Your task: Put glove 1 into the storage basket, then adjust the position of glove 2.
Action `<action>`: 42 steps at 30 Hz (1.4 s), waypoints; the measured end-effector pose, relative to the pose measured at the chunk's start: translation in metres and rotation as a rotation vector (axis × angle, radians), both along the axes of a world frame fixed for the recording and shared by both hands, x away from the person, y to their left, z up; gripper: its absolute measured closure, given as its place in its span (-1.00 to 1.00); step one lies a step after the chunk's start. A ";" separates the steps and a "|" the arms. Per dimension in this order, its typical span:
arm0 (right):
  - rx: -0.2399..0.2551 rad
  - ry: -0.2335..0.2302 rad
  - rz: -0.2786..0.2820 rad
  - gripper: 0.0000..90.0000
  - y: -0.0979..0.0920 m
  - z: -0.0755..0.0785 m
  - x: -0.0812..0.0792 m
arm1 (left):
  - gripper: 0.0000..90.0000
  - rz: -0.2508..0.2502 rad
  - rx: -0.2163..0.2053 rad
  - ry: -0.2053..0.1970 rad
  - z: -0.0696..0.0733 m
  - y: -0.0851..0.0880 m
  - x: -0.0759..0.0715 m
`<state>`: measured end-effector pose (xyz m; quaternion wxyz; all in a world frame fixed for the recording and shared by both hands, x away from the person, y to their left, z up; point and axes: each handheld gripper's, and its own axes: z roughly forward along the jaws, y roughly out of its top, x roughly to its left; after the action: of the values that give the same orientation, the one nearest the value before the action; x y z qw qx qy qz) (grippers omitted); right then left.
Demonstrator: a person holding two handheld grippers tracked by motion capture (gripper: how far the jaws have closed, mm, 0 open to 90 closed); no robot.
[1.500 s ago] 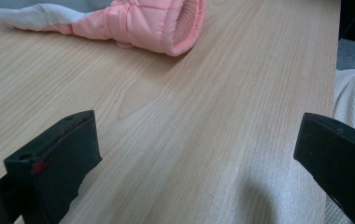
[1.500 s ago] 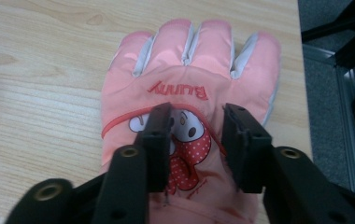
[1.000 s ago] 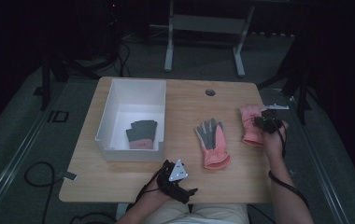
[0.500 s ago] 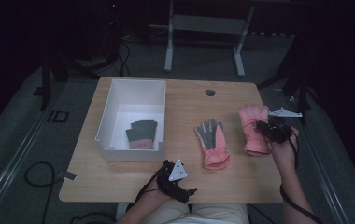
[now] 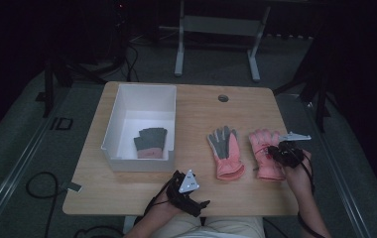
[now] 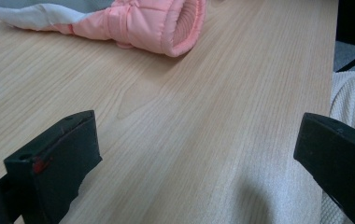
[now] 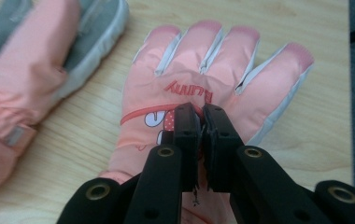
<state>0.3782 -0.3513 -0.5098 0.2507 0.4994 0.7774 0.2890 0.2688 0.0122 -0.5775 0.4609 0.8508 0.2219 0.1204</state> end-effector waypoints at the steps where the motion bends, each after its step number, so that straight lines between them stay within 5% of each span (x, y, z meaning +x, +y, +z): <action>1: 0.004 0.006 -0.002 0.88 -0.001 -0.003 0.001 | -1.00 0.000 0.000 0.000 0.000 0.000 0.000; 8: -0.009 0.032 0.014 0.70 0.000 -0.014 0.007 | -1.00 0.000 0.004 -0.002 0.000 -0.001 0.000; 14: 0.000 0.004 0.029 0.47 -0.003 -0.003 -0.001 | -1.00 -0.001 0.011 -0.001 -0.001 -0.001 0.000; 19: -0.052 0.006 0.064 0.34 -0.005 0.001 -0.007 | -1.00 -0.002 0.006 0.003 -0.001 -0.002 0.000; 30: -0.017 -0.008 0.078 0.26 -0.006 0.007 -0.011 | -1.00 -0.008 0.008 0.002 0.000 -0.002 0.000; 42: -0.048 0.018 0.082 0.27 -0.007 0.002 -0.006 | -1.00 -0.010 0.019 0.003 0.000 -0.003 0.000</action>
<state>0.3720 -0.3580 -0.5078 0.2436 0.4635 0.8061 0.2758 0.2693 0.0093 -0.5776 0.4532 0.8563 0.2173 0.1188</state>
